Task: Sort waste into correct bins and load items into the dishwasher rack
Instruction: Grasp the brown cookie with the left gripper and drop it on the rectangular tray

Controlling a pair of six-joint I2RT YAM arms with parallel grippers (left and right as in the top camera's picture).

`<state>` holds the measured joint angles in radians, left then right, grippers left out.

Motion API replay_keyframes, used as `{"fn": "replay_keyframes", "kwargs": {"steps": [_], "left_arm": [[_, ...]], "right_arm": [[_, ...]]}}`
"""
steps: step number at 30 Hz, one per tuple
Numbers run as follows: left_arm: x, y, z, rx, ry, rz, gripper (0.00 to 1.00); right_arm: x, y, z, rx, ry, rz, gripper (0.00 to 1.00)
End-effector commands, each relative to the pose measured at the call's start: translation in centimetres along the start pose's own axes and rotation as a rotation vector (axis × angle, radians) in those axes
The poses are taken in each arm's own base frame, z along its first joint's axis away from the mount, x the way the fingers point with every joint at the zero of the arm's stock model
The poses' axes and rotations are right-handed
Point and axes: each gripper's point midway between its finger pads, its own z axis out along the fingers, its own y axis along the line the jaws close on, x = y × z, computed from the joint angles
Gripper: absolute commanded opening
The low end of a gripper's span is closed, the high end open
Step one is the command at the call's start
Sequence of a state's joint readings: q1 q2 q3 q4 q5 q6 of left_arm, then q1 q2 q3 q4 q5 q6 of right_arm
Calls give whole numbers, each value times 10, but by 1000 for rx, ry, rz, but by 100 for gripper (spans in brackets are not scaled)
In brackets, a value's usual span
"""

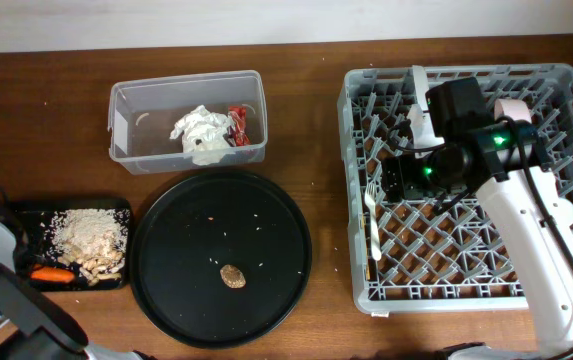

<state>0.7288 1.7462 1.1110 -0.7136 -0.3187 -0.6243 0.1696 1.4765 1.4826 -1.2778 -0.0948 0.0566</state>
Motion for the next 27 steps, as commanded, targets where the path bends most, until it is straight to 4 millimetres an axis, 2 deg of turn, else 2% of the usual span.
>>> {"fn": "replay_keyframes", "kwargs": {"steps": [1, 3, 5, 10, 12, 15, 16, 18, 20, 22, 23, 24, 25, 26, 27], "left_arm": [[-2, 1, 5, -17, 3, 11, 28], [-1, 2, 6, -18, 4, 11, 30], [1, 3, 6, -21, 8, 13, 43], [4, 5, 6, -29, 22, 18, 59], [9, -1, 6, 4, 48, 19, 71], [11, -30, -15, 131, 63, 70, 76], [17, -50, -36, 201, 40, 115, 76], [33, -76, -64, 266, -3, 226, 77], [71, -102, -89, 324, 15, 355, 77], [142, -126, -112, 397, 124, 548, 79], [191, -136, -130, 459, 213, 667, 82], [218, -138, -140, 491, 268, 732, 94], [262, -137, -156, 529, 344, 834, 99], [296, -130, -165, 514, 382, 878, 100], [310, -126, -167, 504, 394, 891, 99]], "right_arm": [[0, -2, 1, 4, 4, 14, 88], [0, -2, 1, 4, 4, 14, 88], [0, -3, 1, 4, 4, 14, 88], [1, -2, 1, 4, 5, 13, 88], [1, -3, 1, 5, 5, 13, 88], [0, -3, 1, 4, 4, 13, 88], [0, -3, 1, 4, 4, 13, 88], [0, -3, 1, 4, 4, 13, 88], [0, -2, 1, 4, 4, 13, 88], [0, -3, 1, 4, 4, 13, 88], [0, -2, 1, 4, 4, 13, 88], [0, -2, 1, 4, 4, 13, 88], [0, -3, 1, 4, 4, 13, 88], [0, -2, 1, 4, 4, 13, 88], [1, -2, 1, 4, 5, 13, 88]]}}
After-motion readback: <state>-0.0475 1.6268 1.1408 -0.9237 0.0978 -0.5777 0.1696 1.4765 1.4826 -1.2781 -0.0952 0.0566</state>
